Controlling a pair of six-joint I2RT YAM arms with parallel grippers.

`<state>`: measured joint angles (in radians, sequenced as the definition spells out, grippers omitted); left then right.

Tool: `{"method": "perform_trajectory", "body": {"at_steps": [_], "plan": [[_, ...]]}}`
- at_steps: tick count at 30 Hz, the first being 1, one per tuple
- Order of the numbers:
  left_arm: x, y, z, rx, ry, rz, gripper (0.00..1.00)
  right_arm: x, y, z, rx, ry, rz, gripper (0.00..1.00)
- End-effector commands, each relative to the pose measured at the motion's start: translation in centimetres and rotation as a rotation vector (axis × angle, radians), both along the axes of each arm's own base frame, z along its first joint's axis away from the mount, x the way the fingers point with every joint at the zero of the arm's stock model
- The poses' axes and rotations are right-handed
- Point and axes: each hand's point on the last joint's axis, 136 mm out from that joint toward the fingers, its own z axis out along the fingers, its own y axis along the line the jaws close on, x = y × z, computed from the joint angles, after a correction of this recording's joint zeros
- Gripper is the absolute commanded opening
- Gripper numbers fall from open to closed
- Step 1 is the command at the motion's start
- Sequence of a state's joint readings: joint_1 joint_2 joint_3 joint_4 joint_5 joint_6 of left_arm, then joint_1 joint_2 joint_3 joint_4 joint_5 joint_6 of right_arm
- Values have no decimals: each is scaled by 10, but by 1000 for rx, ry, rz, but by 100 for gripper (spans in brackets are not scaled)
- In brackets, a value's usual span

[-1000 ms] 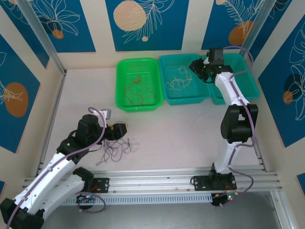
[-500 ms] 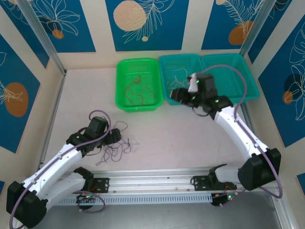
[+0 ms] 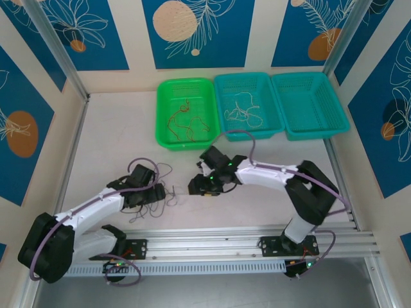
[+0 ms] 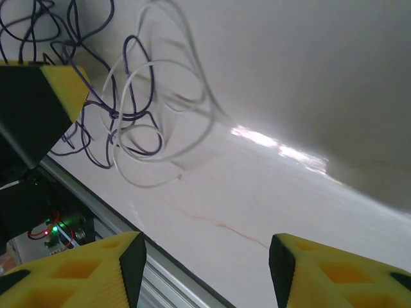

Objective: Untangle the cables

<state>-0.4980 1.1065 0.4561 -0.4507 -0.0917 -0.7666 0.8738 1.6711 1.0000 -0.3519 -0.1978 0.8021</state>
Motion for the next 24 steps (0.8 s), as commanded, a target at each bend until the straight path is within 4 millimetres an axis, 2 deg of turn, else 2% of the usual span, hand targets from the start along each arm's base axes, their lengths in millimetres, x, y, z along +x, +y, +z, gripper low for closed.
{"method": "perform_trajectory", "body": {"at_steps": [1, 7, 10, 14, 17, 19, 22, 24], "plan": [[9, -19, -2, -110, -32, -9, 78, -6, 31, 6, 32, 44, 39, 57], [8, -19, -4, -119, -47, -13, 42, 13, 42, -19, -17, 58, 15, 58], [6, -19, -4, -123, -47, -22, 30, 13, 42, -32, -49, 88, 0, 57], [5, -20, -5, -129, -51, -25, 20, 12, 37, -44, -79, 110, -20, 55], [5, -20, -4, -131, -60, -36, 8, 14, 32, -49, -101, 108, -41, 42], [5, -18, -2, -121, -67, -39, 2, 17, 27, -51, -120, 95, -60, 26], [5, -12, 2, -96, -80, -30, 0, 24, 15, -52, -153, 76, -92, 4], [6, -8, 5, -78, -93, -19, 0, 31, 4, -49, -164, 53, -121, 0]]}}
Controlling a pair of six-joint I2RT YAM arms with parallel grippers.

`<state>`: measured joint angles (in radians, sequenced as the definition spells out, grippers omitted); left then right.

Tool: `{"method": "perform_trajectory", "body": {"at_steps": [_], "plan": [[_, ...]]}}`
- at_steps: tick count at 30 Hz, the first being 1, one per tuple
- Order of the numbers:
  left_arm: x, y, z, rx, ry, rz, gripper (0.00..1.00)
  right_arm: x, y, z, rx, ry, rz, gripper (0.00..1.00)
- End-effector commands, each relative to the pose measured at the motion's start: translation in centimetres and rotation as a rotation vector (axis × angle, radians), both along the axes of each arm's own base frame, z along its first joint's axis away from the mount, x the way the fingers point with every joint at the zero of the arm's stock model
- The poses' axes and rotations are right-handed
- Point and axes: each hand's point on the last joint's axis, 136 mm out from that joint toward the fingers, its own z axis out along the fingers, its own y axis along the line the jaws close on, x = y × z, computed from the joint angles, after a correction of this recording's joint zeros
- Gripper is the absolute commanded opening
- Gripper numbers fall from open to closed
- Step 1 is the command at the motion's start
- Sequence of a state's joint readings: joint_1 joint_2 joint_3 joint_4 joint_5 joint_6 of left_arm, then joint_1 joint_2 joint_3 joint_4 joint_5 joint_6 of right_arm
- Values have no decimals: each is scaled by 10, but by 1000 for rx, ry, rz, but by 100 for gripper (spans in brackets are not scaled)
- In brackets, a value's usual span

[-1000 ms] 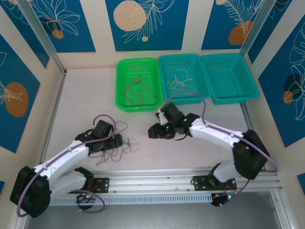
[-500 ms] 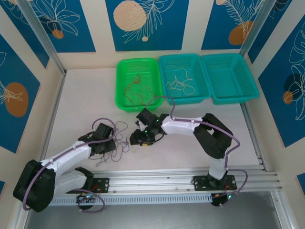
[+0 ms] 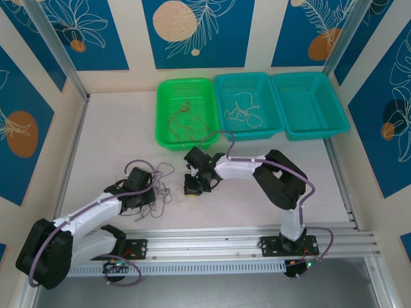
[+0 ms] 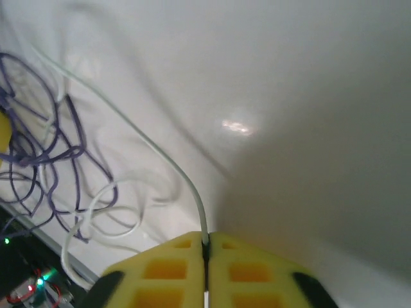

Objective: Untangle the cables

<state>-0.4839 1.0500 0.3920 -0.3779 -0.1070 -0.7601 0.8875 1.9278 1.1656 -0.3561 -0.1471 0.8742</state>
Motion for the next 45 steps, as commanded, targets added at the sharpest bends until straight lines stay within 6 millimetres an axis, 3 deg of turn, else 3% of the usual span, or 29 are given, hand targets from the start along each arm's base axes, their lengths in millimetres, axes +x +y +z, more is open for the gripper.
{"method": "perform_trajectory", "body": {"at_steps": [1, 8, 14, 19, 26, 30, 37, 42, 45], "plan": [[3, -10, 8, -51, -36, -29, 0, 10, -28, 1, -63, -24, -68, 0], [2, 2, 12, -6, -54, 6, 0, 37, -90, 24, -95, -121, -197, 0], [3, 10, 13, 29, -55, 38, 0, 56, -170, 50, -128, -208, -384, 0], [3, 20, 13, 72, -45, 80, 0, 68, -233, 84, -114, -290, -545, 0], [4, 34, 14, 136, -32, 119, 0, 71, -303, 131, -86, -385, -767, 0], [9, 21, 15, 80, -50, 72, 0, 67, -311, 147, -32, -398, -790, 0], [14, 27, 29, 116, -86, 69, 3, 65, -323, 176, 0, -470, -833, 0], [24, 4, 51, 16, -161, -21, 52, 69, -306, 201, 108, -479, -794, 0], [30, 3, 79, 9, -233, -37, 69, 73, -305, 220, 135, -527, -798, 0]]}}
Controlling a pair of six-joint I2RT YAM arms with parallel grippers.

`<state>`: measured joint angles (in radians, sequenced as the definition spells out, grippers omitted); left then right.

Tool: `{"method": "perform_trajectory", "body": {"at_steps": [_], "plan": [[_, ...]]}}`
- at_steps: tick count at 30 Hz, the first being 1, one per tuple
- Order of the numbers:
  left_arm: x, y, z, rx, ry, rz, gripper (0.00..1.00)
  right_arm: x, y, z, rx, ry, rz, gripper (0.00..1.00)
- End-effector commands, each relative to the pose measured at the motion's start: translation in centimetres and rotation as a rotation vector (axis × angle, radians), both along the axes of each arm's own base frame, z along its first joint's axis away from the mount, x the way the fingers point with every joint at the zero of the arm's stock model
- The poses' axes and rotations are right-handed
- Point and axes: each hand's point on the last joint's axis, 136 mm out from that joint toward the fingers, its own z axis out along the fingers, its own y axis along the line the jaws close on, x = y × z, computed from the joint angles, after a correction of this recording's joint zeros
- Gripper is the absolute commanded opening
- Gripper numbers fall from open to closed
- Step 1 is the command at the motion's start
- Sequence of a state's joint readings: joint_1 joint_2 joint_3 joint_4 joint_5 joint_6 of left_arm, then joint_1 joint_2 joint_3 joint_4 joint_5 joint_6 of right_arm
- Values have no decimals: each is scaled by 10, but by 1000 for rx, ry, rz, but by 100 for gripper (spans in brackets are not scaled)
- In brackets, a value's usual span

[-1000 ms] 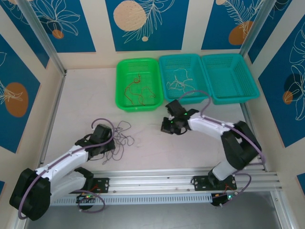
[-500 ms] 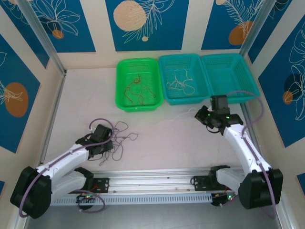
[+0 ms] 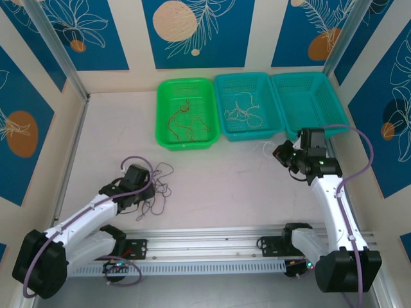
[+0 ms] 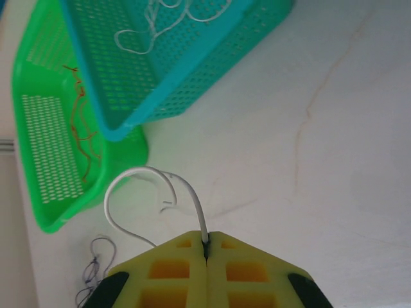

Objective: Untangle the cables

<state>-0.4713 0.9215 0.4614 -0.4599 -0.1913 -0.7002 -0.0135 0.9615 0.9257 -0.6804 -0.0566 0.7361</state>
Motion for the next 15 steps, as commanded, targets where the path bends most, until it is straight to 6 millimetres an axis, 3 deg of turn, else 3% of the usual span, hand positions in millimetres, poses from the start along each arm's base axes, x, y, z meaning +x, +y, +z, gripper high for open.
{"method": "perform_trajectory", "body": {"at_steps": [1, 5, 11, 15], "plan": [[14, -6, 46, -25, -113, -48, 71, 3, 10, 36, 46, -88, 37, 0], [20, -20, 89, -64, -194, -135, 72, 15, 17, 67, 63, -165, 63, 0], [18, -104, 168, -451, -332, -429, 74, 50, 31, 116, 83, -271, 114, 0], [9, -135, 200, -548, -406, -519, 73, 89, 33, 141, 69, -307, 128, 0]]}}
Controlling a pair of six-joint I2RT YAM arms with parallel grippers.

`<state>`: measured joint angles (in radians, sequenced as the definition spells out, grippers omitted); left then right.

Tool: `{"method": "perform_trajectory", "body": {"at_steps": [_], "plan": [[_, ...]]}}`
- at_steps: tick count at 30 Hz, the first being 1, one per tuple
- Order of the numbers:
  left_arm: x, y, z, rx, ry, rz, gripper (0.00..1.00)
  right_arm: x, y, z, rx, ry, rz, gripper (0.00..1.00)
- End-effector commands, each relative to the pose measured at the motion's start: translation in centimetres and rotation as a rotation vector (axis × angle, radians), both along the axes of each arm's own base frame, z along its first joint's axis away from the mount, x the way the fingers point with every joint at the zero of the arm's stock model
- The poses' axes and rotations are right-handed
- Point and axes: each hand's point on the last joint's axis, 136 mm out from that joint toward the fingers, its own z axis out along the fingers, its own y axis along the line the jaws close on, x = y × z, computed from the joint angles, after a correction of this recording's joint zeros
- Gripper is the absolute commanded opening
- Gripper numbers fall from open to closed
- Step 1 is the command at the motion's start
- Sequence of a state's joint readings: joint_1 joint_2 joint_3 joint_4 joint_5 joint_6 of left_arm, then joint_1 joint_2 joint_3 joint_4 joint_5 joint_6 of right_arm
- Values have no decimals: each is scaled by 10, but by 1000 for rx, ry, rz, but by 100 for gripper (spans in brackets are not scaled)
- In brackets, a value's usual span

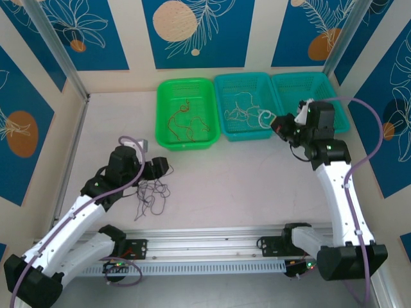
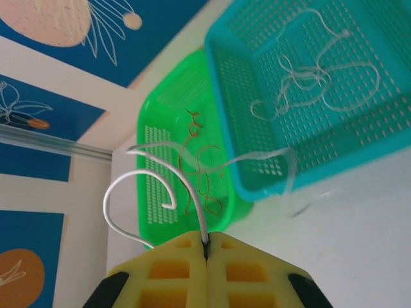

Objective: Untangle the cables

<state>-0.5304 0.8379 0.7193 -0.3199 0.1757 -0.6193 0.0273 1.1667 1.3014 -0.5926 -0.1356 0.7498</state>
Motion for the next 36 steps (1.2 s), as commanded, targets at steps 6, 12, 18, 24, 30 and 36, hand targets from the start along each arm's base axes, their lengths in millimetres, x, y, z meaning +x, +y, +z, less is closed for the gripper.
{"method": "perform_trajectory", "body": {"at_steps": [6, 12, 18, 24, 30, 36], "plan": [[-31, -65, 52, -144, -96, -232, 74, 94, 3, 19, -56, -50, 11, 0], [-44, -65, 36, -95, -72, -237, 74, 175, -2, -29, -149, 32, 5, 0], [-46, -45, 18, -42, -55, -164, 75, 216, 11, -80, -114, 166, 60, 27], [-49, -30, -3, 43, -30, -136, 75, 204, 23, -53, -216, 131, 91, 53], [-37, 4, -27, 209, -5, 11, 76, 144, 55, -9, -168, 23, 207, 52], [-18, 62, -59, 355, 89, 264, 80, 54, 84, 13, -118, -106, 299, 52]]}}
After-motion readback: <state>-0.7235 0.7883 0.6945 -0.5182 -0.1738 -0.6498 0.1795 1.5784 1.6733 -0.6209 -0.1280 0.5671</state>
